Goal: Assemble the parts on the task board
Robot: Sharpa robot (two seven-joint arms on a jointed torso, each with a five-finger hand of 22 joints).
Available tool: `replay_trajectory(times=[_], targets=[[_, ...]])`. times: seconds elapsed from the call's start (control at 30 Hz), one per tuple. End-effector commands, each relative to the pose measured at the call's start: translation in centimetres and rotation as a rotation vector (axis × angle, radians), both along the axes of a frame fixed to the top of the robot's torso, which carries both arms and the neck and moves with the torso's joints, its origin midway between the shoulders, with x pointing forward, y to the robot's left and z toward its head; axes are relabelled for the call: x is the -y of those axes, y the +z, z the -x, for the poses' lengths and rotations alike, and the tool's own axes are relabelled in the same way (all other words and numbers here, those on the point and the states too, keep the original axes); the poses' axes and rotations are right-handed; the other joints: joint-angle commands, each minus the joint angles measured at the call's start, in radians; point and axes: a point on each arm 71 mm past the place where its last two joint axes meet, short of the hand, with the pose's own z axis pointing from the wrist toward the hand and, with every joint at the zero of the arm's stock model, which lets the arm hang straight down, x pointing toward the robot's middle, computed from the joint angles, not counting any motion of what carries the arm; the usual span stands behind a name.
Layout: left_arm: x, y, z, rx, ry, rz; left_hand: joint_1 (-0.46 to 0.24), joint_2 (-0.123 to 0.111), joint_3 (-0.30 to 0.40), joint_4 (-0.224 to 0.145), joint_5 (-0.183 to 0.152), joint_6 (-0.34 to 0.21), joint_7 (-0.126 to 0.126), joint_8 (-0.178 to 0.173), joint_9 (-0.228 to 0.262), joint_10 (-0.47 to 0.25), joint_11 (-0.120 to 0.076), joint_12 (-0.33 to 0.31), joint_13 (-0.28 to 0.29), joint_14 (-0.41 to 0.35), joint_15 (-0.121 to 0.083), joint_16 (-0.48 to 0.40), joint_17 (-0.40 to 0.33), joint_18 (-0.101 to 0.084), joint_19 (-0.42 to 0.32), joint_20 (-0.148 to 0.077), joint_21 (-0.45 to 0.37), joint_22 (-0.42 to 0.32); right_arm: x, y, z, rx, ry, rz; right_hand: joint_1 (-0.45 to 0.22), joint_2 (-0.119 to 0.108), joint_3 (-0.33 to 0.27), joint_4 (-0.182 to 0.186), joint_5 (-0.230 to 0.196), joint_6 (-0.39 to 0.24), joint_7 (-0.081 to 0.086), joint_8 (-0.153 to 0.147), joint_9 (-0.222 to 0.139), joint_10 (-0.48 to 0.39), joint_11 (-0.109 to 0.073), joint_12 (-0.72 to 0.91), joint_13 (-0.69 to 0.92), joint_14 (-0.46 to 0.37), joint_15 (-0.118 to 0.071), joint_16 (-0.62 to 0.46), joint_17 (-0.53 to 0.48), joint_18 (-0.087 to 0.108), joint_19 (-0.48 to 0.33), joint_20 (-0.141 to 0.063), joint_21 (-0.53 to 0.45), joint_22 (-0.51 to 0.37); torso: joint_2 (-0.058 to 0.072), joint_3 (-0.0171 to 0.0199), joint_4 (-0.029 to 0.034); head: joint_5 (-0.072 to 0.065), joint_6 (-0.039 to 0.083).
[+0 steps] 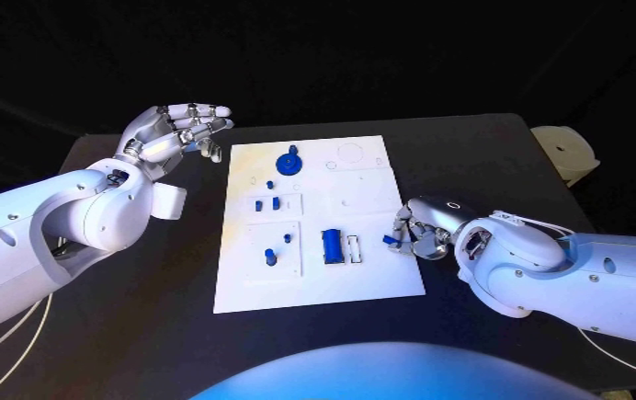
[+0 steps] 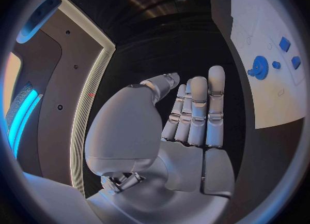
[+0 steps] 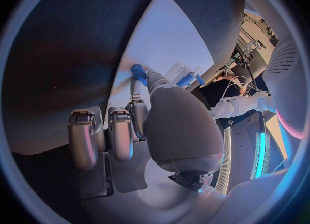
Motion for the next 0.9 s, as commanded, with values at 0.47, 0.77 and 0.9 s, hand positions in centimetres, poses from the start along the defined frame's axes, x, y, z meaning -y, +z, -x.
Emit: replay_trajectory(times=[0.47,0.77,0.9], targets=[[0.2,0.1,0.1,0.006,-0.014,0.01,-0.002,0.007,-0.005,0.001,0.007,-0.005,0.0,0.007,-0.001,-0.007,0.001,0.007,0.002,-0.008,-0.002,0.006,-0.001,0.016,-0.001,0.004,-0.004,-0.001,-0.8,0.0,0.5,0.039,0.026,0.019,-0.079,-0.063,0.342,-0.091,0.112,-0.016,0.001,0.05,0.065,0.012,-0.008,-0.002,0.103,0.102,-0.01,0.002,0.252,-0.007,0.105,-0.007,0.005,0.263,-0.002,0.0001,0.0004,0.003,-0.001],[0.3,0.1,0.0,0.007,-0.015,0.01,-0.002,0.007,-0.005,0.001,0.007,-0.005,0.0,0.007,-0.001,-0.007,0.001,0.007,0.002,-0.008,-0.002,0.006,-0.001,0.016,-0.001,0.004,-0.004,-0.001,-2.8,1.2,0.5,0.076,0.018,-0.086,-0.149,-0.073,0.375,-0.095,0.139,-0.017,0.0,0.061,0.079,0.016,-0.009,0.003,0.108,0.103,-0.01,0.004,0.256,-0.007,0.105,-0.008,0.005,0.263,0.0,-0.0003,0.0011,0.009,-0.001],[0.4,0.1,0.1,0.007,-0.016,0.011,-0.002,0.007,-0.005,0.001,0.007,-0.005,0.0,0.007,-0.001,-0.007,0.001,0.007,0.002,-0.008,-0.002,0.006,-0.001,0.016,-0.001,0.004,-0.004,-0.001,-3.8,1.4,0.5,0.065,0.015,-0.129,-0.169,-0.079,0.376,-0.091,0.132,-0.016,-0.001,0.063,0.08,0.016,-0.01,0.004,0.109,0.103,-0.011,0.004,0.256,-0.007,0.105,-0.008,0.005,0.263,0.0,-0.0008,0.0003,0.007,-0.002]])
